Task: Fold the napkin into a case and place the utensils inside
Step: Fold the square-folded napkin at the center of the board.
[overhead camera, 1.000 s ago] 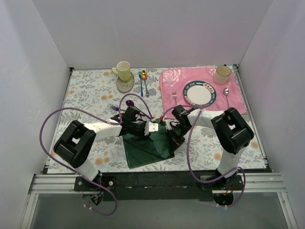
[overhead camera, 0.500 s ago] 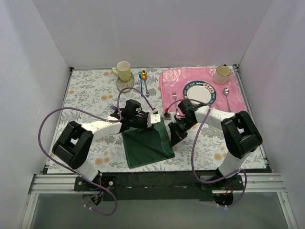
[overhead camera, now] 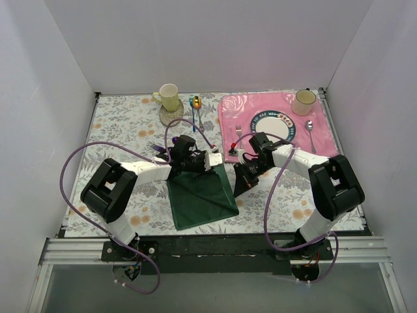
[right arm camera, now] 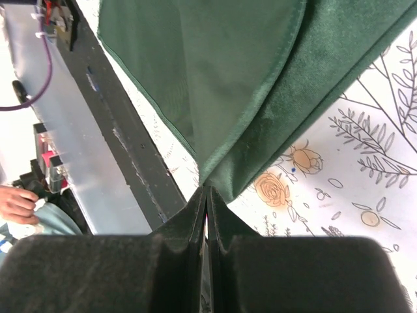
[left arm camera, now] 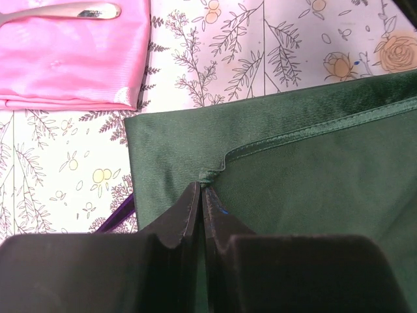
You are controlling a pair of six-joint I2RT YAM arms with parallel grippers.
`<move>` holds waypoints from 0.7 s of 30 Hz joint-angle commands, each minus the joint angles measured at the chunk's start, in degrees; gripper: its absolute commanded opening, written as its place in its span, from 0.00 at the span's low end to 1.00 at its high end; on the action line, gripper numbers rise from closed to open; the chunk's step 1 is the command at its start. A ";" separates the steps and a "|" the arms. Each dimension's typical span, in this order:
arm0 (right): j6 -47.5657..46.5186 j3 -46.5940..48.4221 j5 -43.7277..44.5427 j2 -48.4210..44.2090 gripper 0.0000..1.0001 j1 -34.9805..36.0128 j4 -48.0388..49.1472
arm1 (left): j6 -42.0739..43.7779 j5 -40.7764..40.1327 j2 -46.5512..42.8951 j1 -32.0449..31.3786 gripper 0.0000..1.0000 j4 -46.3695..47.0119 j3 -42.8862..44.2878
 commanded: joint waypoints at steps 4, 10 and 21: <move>2.86 -0.66 -4.38 -0.19 0.10 0.14 3.32 | 0.53 -0.93 1.77 -0.33 0.03 3.23 2.69; 3.03 -1.72 -4.82 1.04 0.10 0.14 3.84 | 0.62 -0.93 2.56 -0.24 0.04 4.37 3.04; 3.47 -2.51 -4.65 2.89 0.10 0.14 4.81 | 2.20 0.21 4.14 -0.24 0.06 4.55 4.62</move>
